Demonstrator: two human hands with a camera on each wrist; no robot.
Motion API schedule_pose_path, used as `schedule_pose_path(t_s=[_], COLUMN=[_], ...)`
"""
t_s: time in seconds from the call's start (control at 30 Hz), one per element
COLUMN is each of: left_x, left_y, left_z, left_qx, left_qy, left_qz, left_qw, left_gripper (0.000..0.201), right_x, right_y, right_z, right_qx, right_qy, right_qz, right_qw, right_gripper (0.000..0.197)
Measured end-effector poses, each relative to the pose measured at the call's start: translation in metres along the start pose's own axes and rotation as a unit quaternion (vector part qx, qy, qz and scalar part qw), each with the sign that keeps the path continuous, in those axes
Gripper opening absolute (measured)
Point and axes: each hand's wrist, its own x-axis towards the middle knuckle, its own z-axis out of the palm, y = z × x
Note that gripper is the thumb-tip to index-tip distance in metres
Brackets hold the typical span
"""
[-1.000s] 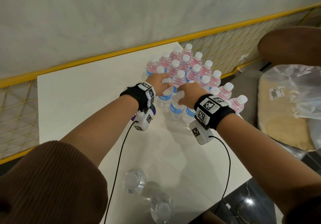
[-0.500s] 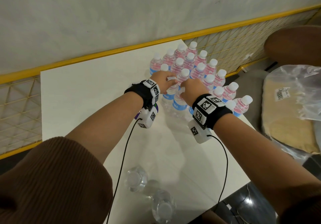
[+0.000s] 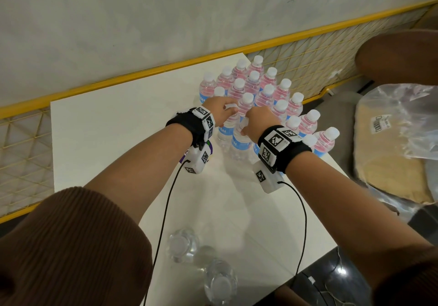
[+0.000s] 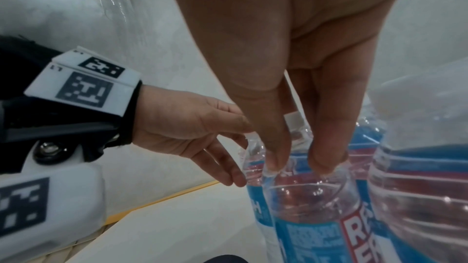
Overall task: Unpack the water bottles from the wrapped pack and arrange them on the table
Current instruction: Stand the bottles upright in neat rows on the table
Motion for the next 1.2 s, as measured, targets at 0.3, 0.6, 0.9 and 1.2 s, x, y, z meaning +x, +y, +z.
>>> schedule_pose_path(t_s=[0.3, 0.6, 0.9, 1.2], left_x=[-0.001, 0.000, -0.091, -0.202], left_y=[0.003, 0.003, -0.009, -0.028], left_z=[-0.001, 0.001, -0.011, 0.000], left_qx=[-0.005, 0.021, 0.145, 0.118], left_qy=[0.000, -0.005, -0.093, -0.258], left_qz=[-0.015, -0.005, 0.029, 0.014], left_qw=[1.000, 1.000, 0.985, 0.959], left_gripper=[0.044, 0.043, 0.042, 0.030], right_x=[-0.002, -0.002, -0.087, -0.168], right_y=[0.001, 0.000, 0.006, -0.008], right_z=[0.000, 0.002, -0.016, 0.012], right_qx=[0.014, -0.007, -0.001, -0.010], right_qy=[-0.001, -0.005, -0.066, -0.179], right_qz=[-0.004, -0.011, -0.182, -0.313], right_qw=[1.000, 1.000, 0.981, 0.933], right_gripper=[0.028, 0.024, 0.034, 0.027])
